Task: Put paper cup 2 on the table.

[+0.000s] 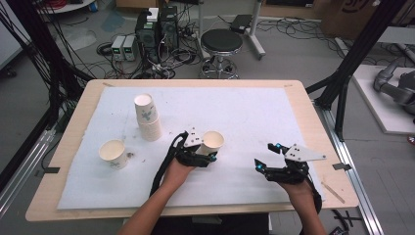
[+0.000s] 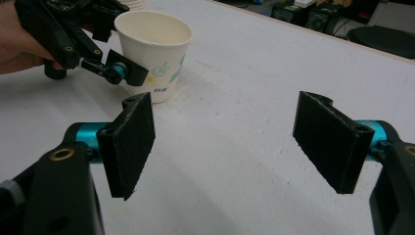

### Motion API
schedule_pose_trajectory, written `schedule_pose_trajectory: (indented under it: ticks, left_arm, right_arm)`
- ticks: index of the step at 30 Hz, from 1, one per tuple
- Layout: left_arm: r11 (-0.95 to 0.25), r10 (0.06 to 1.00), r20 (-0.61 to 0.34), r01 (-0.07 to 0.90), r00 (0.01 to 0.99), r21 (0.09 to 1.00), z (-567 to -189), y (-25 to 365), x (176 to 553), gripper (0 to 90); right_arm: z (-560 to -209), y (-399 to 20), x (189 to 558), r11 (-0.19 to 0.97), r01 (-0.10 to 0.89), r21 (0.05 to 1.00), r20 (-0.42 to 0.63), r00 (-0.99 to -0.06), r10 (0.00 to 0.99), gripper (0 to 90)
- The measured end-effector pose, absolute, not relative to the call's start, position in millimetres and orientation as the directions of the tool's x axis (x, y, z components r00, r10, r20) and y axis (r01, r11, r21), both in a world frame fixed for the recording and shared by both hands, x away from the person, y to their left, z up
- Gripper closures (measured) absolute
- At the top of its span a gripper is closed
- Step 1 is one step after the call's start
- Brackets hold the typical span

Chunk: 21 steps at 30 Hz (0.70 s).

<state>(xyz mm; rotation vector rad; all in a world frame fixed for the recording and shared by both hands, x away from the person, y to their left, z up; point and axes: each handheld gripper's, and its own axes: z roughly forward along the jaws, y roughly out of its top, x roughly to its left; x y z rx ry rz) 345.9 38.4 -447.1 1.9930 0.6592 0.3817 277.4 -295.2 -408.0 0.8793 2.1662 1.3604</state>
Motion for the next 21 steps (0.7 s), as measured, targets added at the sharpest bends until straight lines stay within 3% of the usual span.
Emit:
schedule_pose_trajectory:
  ticks: [10, 21]
  left_arm:
    - [-0.399, 0.594, -0.012, 0.308, 0.805, 0.864, -449, 45, 344, 29.8]
    - [-0.316, 0.593, -0.063, 0.304, 0.803, 0.899, -448, 69, 333, 17.8]
  right_arm:
    - [-408, -296, 276, 0.319, 0.285, 0.904, -0.028, -0.704, 0.71, 24.3]
    - [-409, -300, 276, 0.313, 0.294, 0.903, -0.02, -0.699, 0.715, 24.3]
